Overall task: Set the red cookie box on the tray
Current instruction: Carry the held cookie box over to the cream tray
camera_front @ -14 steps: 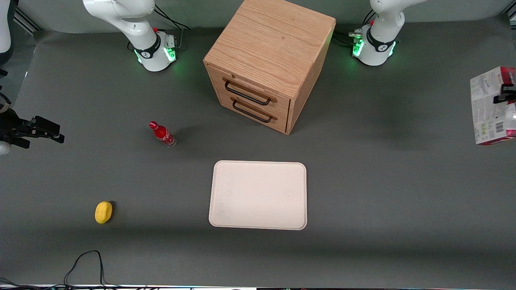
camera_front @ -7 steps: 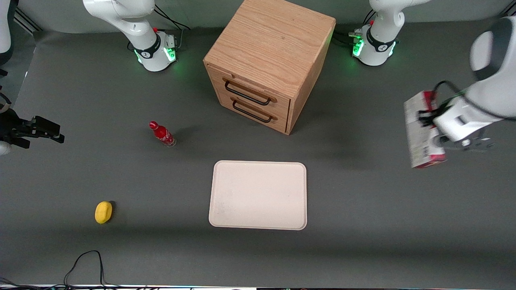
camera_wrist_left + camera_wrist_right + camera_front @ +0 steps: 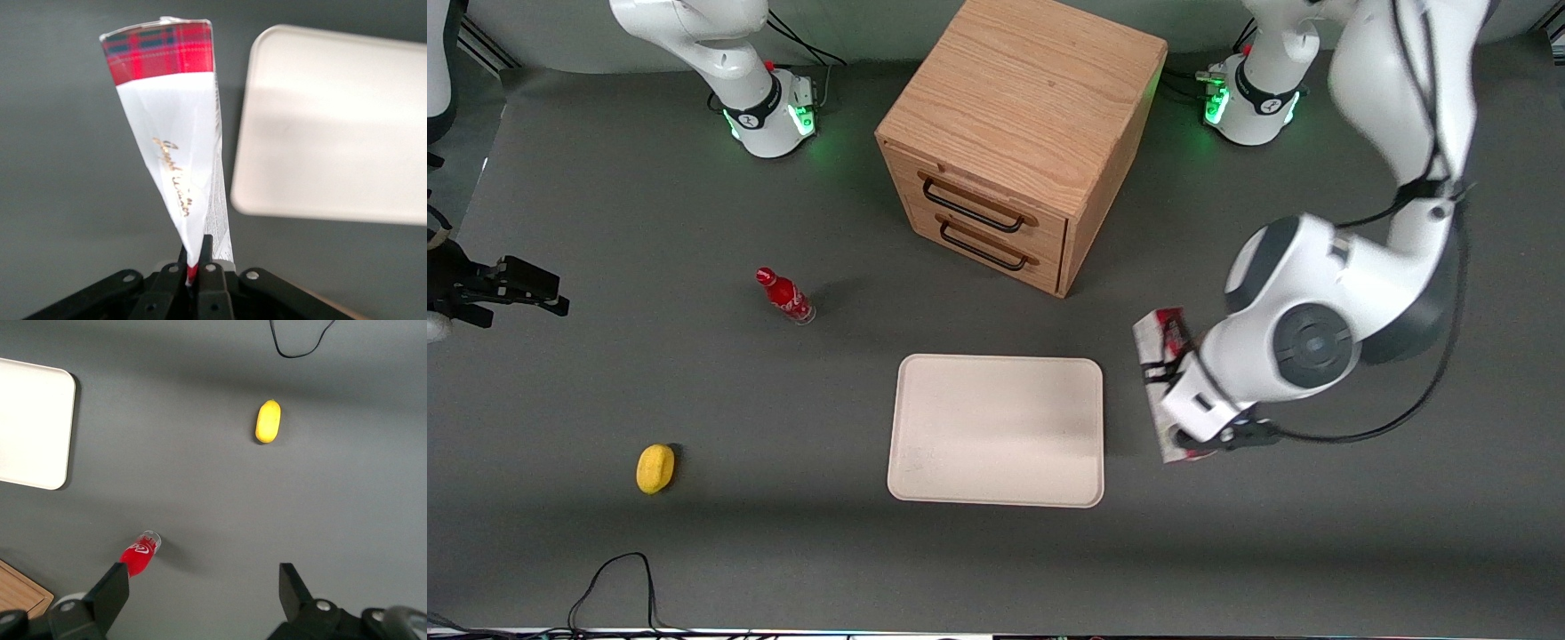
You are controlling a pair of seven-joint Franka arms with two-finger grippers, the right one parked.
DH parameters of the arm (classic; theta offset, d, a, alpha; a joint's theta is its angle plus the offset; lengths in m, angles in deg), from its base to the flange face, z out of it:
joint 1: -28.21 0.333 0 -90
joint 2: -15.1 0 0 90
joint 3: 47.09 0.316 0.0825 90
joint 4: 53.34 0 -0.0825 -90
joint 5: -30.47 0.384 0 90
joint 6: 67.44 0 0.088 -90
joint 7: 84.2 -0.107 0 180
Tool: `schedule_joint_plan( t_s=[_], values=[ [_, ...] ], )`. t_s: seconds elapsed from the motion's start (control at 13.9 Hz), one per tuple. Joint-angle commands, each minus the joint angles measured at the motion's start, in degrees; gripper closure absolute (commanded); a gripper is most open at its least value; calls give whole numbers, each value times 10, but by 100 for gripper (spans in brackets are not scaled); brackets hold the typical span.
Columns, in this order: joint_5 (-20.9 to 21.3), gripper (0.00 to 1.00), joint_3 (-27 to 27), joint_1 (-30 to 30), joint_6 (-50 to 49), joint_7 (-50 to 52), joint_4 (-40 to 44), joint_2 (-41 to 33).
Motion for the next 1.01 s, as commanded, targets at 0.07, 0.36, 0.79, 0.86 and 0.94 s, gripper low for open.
schedule_joint_plan(
  t_s=[0.07,0.36,0.79,0.86,0.94],
  values=[
    [9,100,58,-81,50,26,68,70],
    [9,100,76,-110,101,24,66,112],
    [53,100,75,-125,120,-6,59,133],
    [53,100,75,-127,122,-9,59,135],
    [53,100,75,-128,129,-10,59,136]
  ],
)
